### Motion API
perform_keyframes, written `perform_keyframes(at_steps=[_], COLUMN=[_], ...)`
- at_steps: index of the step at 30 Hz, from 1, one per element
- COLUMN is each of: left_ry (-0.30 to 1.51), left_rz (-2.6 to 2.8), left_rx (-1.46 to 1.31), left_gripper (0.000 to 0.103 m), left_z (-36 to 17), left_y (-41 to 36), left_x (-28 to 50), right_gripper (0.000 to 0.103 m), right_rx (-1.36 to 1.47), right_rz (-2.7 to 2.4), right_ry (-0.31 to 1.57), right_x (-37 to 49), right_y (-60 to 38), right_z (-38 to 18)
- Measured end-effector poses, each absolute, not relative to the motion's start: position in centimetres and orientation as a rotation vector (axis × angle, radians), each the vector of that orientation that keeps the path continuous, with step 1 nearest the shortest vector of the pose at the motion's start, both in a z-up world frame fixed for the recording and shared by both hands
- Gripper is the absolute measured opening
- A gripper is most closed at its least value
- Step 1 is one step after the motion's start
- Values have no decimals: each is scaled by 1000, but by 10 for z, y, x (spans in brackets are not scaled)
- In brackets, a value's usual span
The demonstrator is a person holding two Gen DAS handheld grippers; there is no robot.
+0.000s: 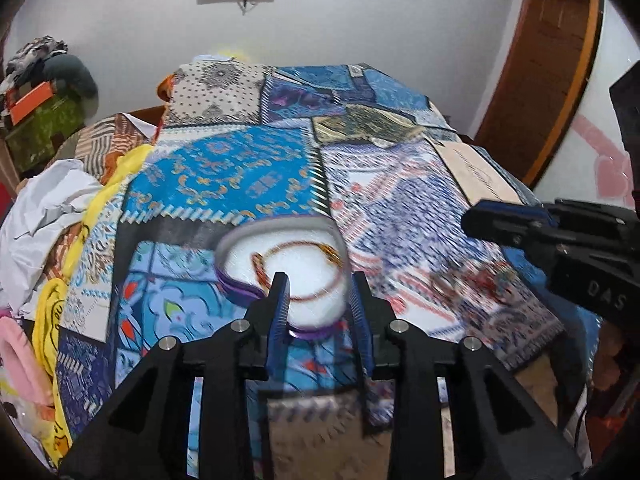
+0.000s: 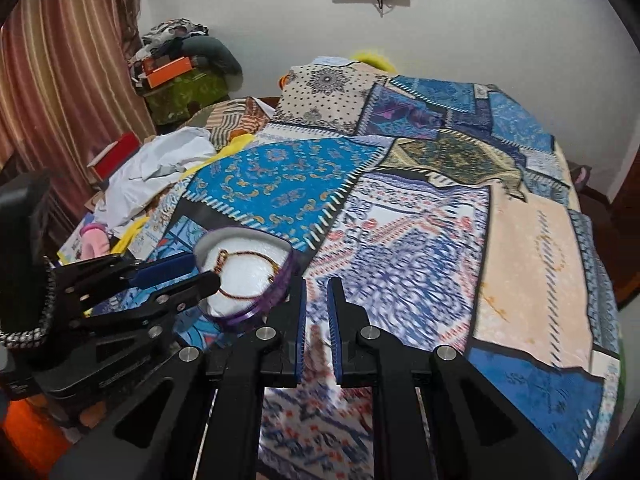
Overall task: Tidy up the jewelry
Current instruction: 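Lower the bracelet onto the foam and open the left gripper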
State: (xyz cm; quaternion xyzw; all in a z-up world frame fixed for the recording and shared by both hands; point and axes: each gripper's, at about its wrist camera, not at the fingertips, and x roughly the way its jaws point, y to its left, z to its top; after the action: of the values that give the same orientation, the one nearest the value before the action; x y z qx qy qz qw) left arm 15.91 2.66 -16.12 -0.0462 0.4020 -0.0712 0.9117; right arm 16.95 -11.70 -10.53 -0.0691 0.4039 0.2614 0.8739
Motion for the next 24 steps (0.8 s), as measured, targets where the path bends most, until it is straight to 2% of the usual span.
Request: perform_keyframes(at_steps=[3, 6, 8, 11, 24], left_ry=[839, 857, 886, 921, 992], left_rz=[-173, -204, -216, -215, -120], left_rx=[-108, -142, -168, -199, -212], left_gripper=[30, 30, 30, 24, 24], left_z=[-162, -167, -174, -184, -208], left_y=[20, 15, 13, 9, 12], left_x=[150, 146, 148, 153, 188], right_gripper=[22, 26, 26, 26, 27], right_rx=[-148, -142, -136, -117, -80], right_rz=[511, 477, 460, 439, 404], right_ry=[838, 842, 848, 863, 863], right_x=[164, 162, 161, 160, 155], right_y=[-132, -148, -156, -170, -206], right_z=[-105, -107, -108, -111, -114])
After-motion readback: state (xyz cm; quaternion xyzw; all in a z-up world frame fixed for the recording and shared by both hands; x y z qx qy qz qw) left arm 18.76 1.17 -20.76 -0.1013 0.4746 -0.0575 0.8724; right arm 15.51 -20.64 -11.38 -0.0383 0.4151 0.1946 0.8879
